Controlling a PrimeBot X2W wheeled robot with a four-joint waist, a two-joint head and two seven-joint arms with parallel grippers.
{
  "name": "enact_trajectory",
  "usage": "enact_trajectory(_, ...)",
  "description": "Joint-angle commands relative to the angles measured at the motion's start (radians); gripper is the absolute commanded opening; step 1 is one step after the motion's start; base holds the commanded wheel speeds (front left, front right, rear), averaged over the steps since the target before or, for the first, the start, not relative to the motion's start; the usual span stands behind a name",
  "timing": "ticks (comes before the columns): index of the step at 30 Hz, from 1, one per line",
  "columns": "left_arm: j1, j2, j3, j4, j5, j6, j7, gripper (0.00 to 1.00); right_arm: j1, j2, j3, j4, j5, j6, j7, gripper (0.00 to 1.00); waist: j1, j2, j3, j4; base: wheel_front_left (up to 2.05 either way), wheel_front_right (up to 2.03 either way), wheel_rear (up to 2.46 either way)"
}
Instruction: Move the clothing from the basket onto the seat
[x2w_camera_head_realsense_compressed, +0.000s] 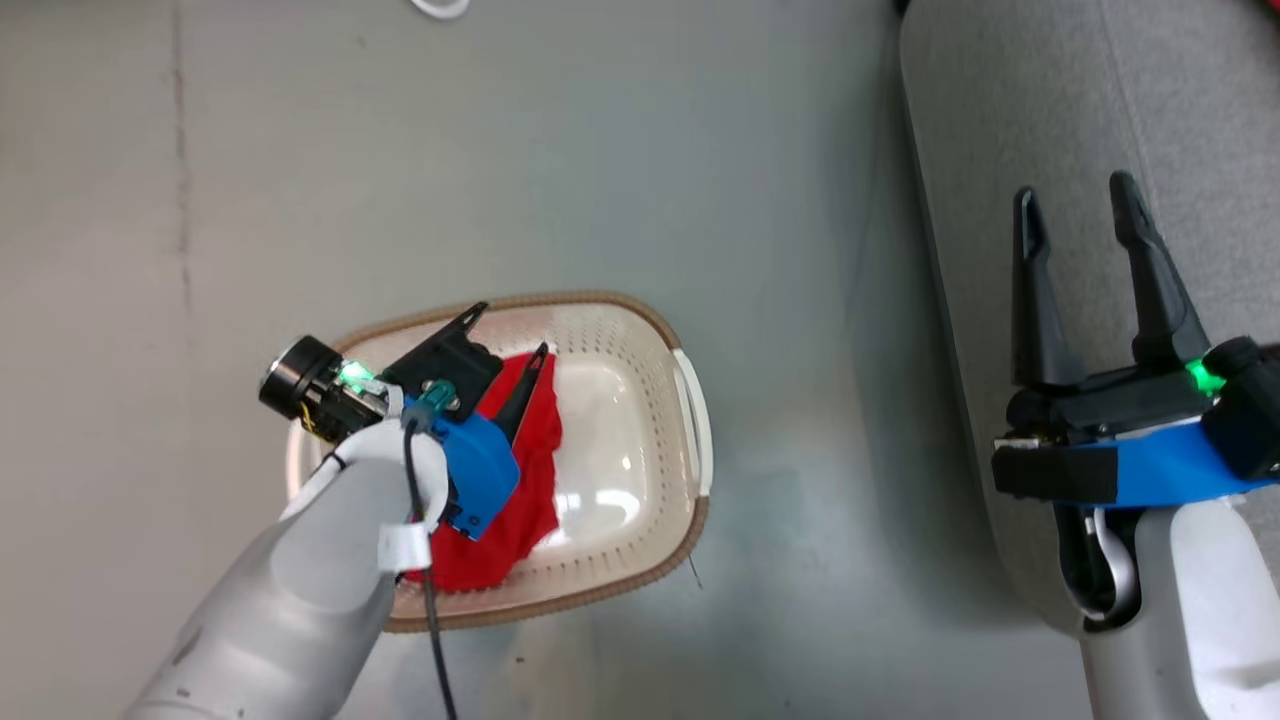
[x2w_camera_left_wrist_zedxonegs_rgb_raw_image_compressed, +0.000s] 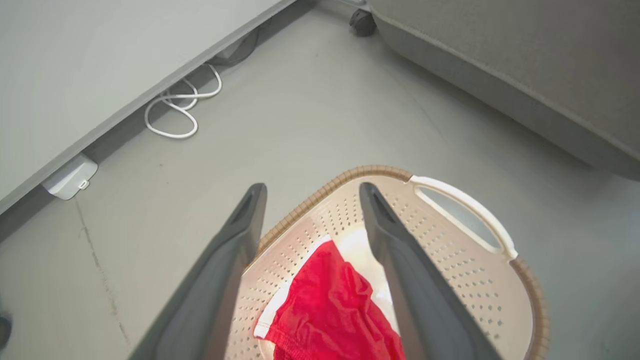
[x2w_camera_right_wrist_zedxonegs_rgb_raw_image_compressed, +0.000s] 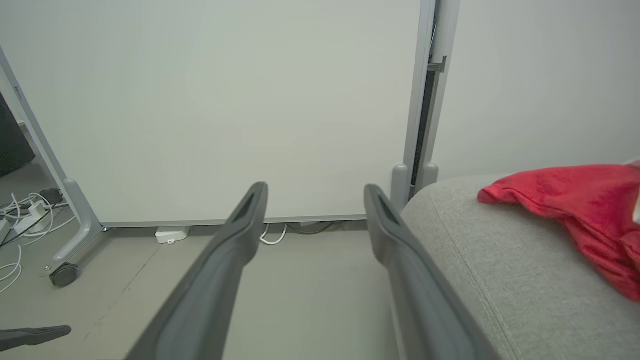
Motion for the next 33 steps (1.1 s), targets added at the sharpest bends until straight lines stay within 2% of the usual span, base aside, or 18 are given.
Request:
enact_trajectory(1, -0.042, 0.007, -0.039, 0.036, -0.018, 0.0, 0.023, 1.0, -0.026, 0.002, 0.0, -0.009, 0.008, 0.0, -0.001, 1.0, -0.0003, 0.0, 0.088, -0.042, 0.0, 0.0, 0.0)
enact_trajectory(9, -0.155, 0.004, -0.211, 0.157, -0.123, -0.001, 0.09, 1.0, -0.096, 0.002, 0.006, -0.048, 0.001, 0.0, -0.001, 1.0, -0.0003, 0.0, 0.225, -0.066, 0.0, 0.0, 0.0)
enact_trajectory(19, -0.249, -0.009, -0.357, 0.252, -0.221, -0.001, 0.23, 1.0, -0.143, 0.002, -0.002, -0.109, -0.02, 0.0, 0.0, 1.0, -0.0003, 0.0, 0.383, -0.067, 0.0, 0.0, 0.0)
enact_trajectory(33, -0.345, -0.016, -0.422, 0.348, -0.265, -0.001, 0.267, 1.0, -0.158, 0.002, 0.01, -0.207, -0.033, 0.0, -0.001, 1.0, -0.0003, 0.0, 0.54, -0.078, 0.0, 0.0, 0.0)
